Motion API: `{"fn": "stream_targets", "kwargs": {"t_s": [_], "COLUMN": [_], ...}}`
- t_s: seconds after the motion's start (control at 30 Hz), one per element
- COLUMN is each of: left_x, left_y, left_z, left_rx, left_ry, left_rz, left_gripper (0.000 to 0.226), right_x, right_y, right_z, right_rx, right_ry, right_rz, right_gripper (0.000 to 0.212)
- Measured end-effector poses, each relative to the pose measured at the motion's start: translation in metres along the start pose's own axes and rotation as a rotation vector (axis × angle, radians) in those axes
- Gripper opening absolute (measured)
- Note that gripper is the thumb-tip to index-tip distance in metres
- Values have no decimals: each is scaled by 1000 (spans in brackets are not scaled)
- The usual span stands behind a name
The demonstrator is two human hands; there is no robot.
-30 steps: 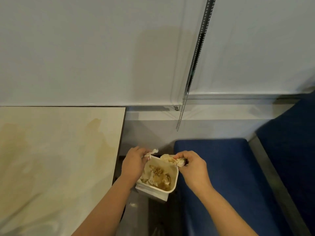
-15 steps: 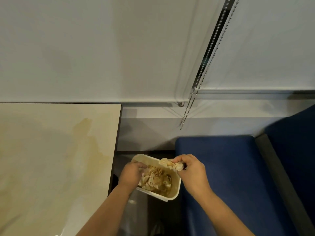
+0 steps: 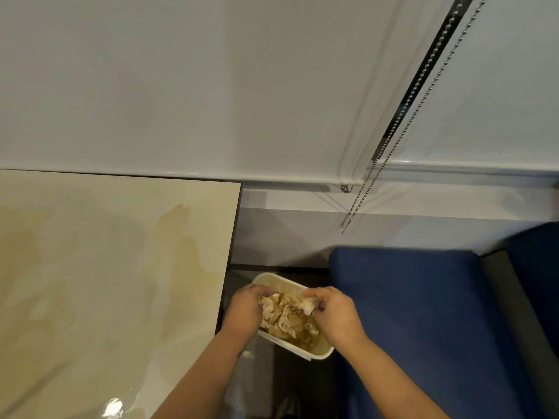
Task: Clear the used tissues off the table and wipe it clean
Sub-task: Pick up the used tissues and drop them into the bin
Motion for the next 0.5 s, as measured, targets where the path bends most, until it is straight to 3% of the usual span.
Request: {"fn": "stream_targets", "kwargs": {"t_s": [0.23,0.5], "left_x": [4,14], "left_y": [-1,20], "left_z": [-5,-11], "left_rx": [-6,-59], "left_ry": [7,50], "left_rz": [-60,-41], "left_gripper": [35,32], "right_x": [-17,-3], "right_y": [6,-2], "right_z": [4,-5], "right_rx": [-67,-15], "right_ry": [-99,-32], "right_rz": [-6,-37], "right_gripper": [42,36]}}
Point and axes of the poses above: each hand's wrist, its own z-axis towards the middle knuckle, its own x-axis out of the back of the hand, y = z × x, the point moved 5 cm from there along z, towards the middle knuckle, and after that the axes turned 2 degrees about y, right-handed, at the moved point
